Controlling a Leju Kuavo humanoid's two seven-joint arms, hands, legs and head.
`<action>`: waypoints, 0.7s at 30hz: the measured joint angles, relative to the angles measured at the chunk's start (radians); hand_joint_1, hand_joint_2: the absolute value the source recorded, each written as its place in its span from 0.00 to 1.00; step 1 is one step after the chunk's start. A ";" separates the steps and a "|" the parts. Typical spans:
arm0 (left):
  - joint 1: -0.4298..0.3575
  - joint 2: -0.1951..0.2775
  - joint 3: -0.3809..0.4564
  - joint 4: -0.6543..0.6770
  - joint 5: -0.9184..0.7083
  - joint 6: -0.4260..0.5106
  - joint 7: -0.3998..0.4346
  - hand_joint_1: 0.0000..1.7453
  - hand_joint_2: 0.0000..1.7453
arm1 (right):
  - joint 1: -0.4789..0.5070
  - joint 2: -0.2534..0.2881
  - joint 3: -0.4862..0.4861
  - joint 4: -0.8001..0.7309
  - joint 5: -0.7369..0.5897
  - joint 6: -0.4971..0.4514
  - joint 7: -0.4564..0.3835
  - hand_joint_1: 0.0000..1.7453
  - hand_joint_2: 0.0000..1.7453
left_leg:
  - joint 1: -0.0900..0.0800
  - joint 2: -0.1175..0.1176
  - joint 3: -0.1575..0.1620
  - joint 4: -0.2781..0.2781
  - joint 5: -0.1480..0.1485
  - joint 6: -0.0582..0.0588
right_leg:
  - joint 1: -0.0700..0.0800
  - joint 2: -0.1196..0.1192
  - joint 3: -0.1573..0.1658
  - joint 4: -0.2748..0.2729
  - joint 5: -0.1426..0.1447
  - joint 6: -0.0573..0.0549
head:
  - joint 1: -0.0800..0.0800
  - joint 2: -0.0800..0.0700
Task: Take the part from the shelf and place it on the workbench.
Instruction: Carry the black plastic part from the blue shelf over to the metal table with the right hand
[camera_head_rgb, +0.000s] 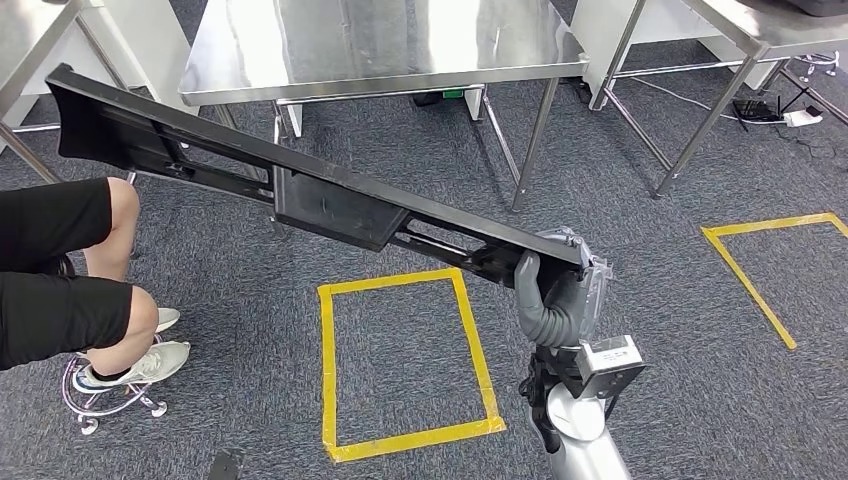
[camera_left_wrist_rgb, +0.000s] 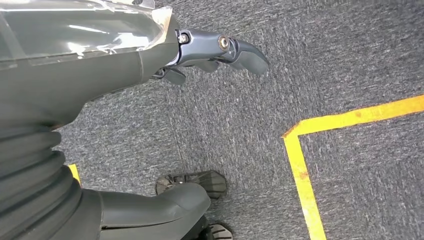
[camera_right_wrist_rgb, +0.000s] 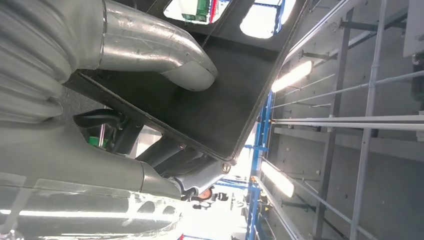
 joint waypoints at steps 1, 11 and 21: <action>0.000 0.000 0.002 -0.002 -0.002 0.000 0.000 0.00 1.00 | 0.000 0.000 0.000 0.000 0.000 0.000 0.000 1.00 1.00 | -0.001 0.000 -0.001 0.001 -0.001 0.003 | -0.002 -0.001 0.000 -0.001 0.001 0.002 | 0.000 0.000; 0.008 -0.013 0.025 -0.018 -0.024 0.007 0.004 0.00 1.00 | 0.018 -0.001 -0.002 -0.006 0.002 0.000 0.001 1.00 1.00 | 0.022 -0.015 0.024 -0.035 0.011 0.019 | -0.022 0.021 -0.137 0.271 -0.102 0.025 | 0.001 0.000; 0.014 -0.022 0.055 -0.031 -0.086 -0.008 0.012 0.00 1.00 | 0.035 0.002 -0.006 -0.027 0.019 -0.004 0.014 1.00 1.00 | 0.045 -0.018 0.010 0.022 -0.037 -0.043 | -0.037 0.029 0.000 0.016 -0.015 0.015 | 0.000 0.000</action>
